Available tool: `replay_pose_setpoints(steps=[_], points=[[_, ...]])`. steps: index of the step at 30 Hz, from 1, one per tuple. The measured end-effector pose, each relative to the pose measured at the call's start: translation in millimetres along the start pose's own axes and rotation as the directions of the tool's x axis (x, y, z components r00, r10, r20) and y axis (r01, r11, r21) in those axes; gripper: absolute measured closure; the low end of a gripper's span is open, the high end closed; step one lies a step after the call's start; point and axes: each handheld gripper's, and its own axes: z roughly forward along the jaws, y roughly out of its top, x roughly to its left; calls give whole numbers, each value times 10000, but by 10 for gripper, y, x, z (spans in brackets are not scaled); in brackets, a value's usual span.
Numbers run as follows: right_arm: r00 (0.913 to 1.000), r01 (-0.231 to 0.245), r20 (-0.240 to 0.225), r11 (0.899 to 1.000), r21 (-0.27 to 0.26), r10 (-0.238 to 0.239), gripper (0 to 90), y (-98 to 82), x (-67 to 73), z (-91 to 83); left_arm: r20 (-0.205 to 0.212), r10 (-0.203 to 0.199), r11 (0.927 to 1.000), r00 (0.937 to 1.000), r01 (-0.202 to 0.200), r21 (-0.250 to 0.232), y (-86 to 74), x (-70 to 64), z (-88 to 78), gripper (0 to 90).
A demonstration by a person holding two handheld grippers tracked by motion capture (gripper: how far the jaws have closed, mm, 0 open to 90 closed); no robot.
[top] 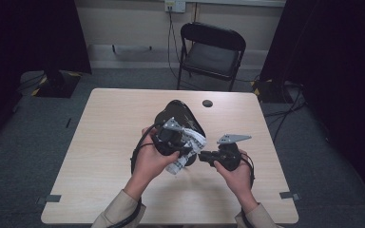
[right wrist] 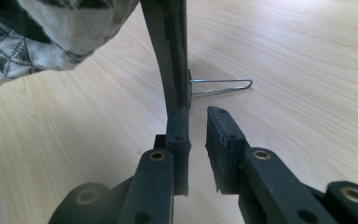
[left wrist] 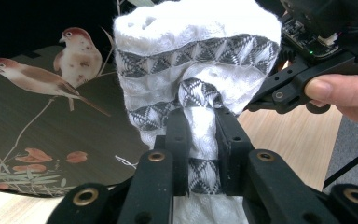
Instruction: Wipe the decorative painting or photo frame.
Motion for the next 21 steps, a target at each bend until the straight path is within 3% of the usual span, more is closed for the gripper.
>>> replay_pose_setpoints(steps=[13, 21], points=[[9999, 106, 98, 9999, 96, -107, 799, 10, 22, 47, 114, -109, 9990, 9999, 103, 431, -197, 4, 157, 776], [9999, 34, 126, 10000, 82, -35, 796, 4, -2, 38, 176, -366, 9954, 9992, 349, 887, -416, 40, 329, 776]])
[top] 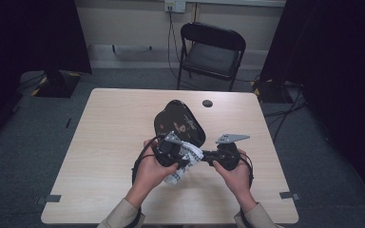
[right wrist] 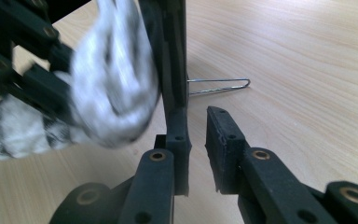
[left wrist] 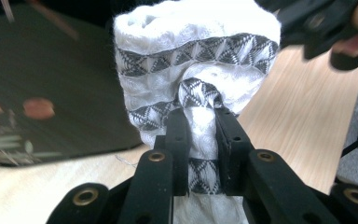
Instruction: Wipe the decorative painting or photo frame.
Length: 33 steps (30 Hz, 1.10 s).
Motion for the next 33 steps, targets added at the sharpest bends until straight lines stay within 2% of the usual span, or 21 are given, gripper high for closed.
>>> replay_pose_setpoints(steps=[5, 12, 21, 24, 26, 31, 33], points=[[10000, -2, -5, 10000, -17, 2, 796, 2, -2, 0, 106, -204, 9994, 9997, 201, 275, -129, 34, 117, 776], [10000, 21, 11, 10000, -22, -21, 797, 1, -4, 1, 22, -436, 9965, 9990, 433, 721, -317, 94, 241, 776], [10000, 29, -3, 10000, 4, -29, 794, -4, -7, 12, -57, -522, 9922, 9986, 525, 1131, -472, 135, 333, 776], [10000, 0, 16, 10000, -20, 0, 793, -5, -11, 8, -75, -501, 9924, 9987, 506, 1120, -511, 140, 356, 772], [10000, -16, 32, 10000, -32, 16, 793, -5, -14, 5, -21, -631, 9930, 9980, 630, 1000, -528, 134, 361, 767], [10000, -21, 29, 10000, 9, 21, 791, -13, -20, 11, -58, -377, 9951, 9993, 381, 913, -538, 115, 300, 730], [10000, -18, 29, 10000, 7, 18, 791, -14, -20, 12, -96, -409, 9969, 9991, 414, 669, -552, 102, 264, 688]])
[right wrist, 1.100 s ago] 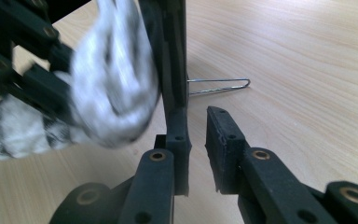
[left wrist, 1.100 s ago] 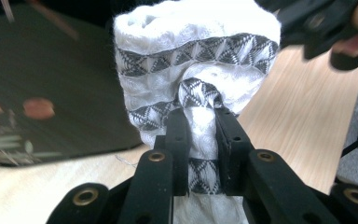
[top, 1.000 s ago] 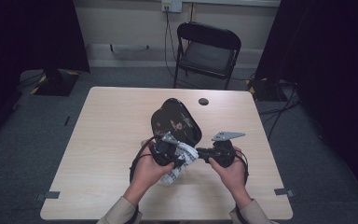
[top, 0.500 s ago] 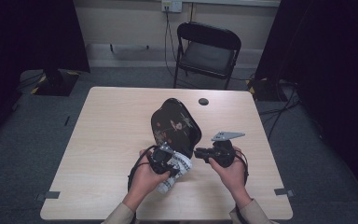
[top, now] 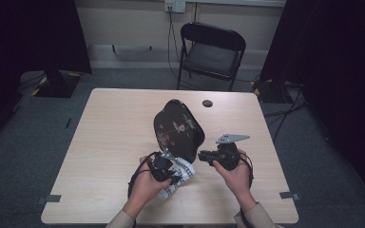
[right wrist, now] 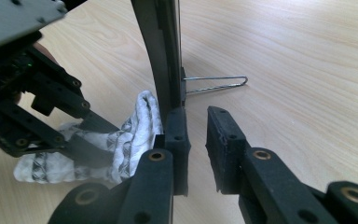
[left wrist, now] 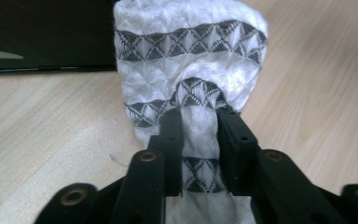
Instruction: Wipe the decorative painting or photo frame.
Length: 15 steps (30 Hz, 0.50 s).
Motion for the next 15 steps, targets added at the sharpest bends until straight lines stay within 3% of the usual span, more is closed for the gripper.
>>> replay_pose_setpoints(steps=[9, 15], points=[[10000, -16, 20, 10000, 21, 16, 791, -3, 1, 4, -204, 216, 9992, 9996, -223, -337, -97, 8, -175, 583], [10000, 2, 26, 10000, -2, -2, 791, -4, 6, 3, -513, 376, 9993, 9980, -380, -69, -176, -10, -194, 544]])
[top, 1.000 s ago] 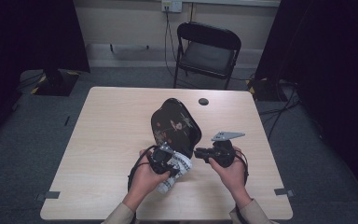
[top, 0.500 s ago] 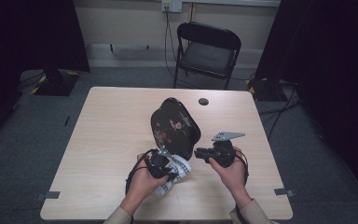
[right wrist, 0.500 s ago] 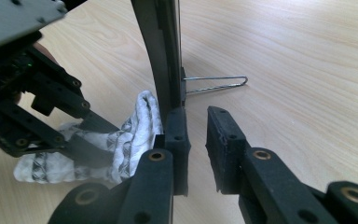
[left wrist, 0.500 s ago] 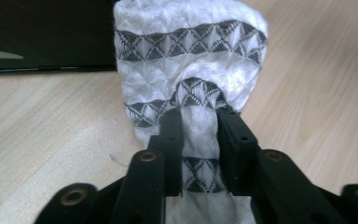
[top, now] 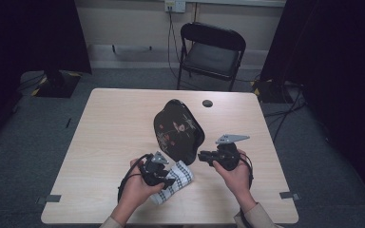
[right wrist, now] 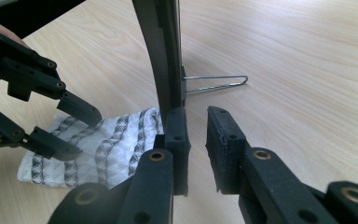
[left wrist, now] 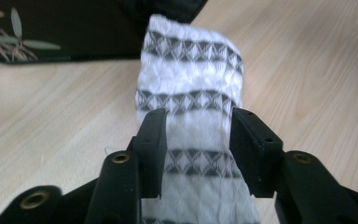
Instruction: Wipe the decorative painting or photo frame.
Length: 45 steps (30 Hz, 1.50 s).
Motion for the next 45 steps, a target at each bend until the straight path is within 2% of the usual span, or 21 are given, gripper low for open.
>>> replay_pose_setpoints(steps=[4, 5, 6, 7, 10, 13, 19, 27, 32, 37, 45], points=[[10000, -8, 2, 10000, -40, 8, 791, 4, 3, -7, -115, 171, 9992, 9998, -167, 368, -99, 3, 83, 477], [10000, -9, 1, 10000, -52, 9, 791, 4, 4, -7, -88, 263, 9986, 9996, -258, 457, -126, -1, 115, 501], [10000, -6, -5, 10000, -57, 6, 791, 5, 4, -7, -163, 565, 9977, 9983, -559, 380, -140, -4, 126, 519], [10000, 1, -2, 10000, -56, -1, 791, 7, 5, -7, -190, 555, 9976, 9983, -547, 418, -138, -1, 118, 550], [10000, 15, 3, 10000, -82, -15, 791, 9, 4, -10, 8, 448, 9965, 9990, -448, 707, -110, -10, 106, 718], [10000, 14, 8, 10000, -92, -14, 791, 10, 2, -13, 366, 520, 9955, 9980, -547, 776, -76, -56, 118, 777], [10000, -17, 10, 9999, -133, 17, 791, 9, -9, -19, 1018, 744, 9950, 9920, -806, 587, 85, -216, 179, 787], [10000, -25, 25, 9998, -182, 25, 783, 12, -18, -32, 796, 526, 9958, 9954, -583, 709, 290, -207, 320, 787], [9999, -70, 83, 9998, -212, 72, 768, 11, -34, -44, 763, 442, 9955, 9961, -503, 805, 335, -199, 333, 788], [9999, 6, 160, 9998, -179, -3, 760, 7, -46, -53, 853, 353, 9976, 9957, -403, 571, 385, -211, 280, 792], [9994, -71, 345, 9994, -330, 83, 735, 10, -84, -113, 844, 501, 9981, 9952, -529, 312, 547, -228, 145, 794]])
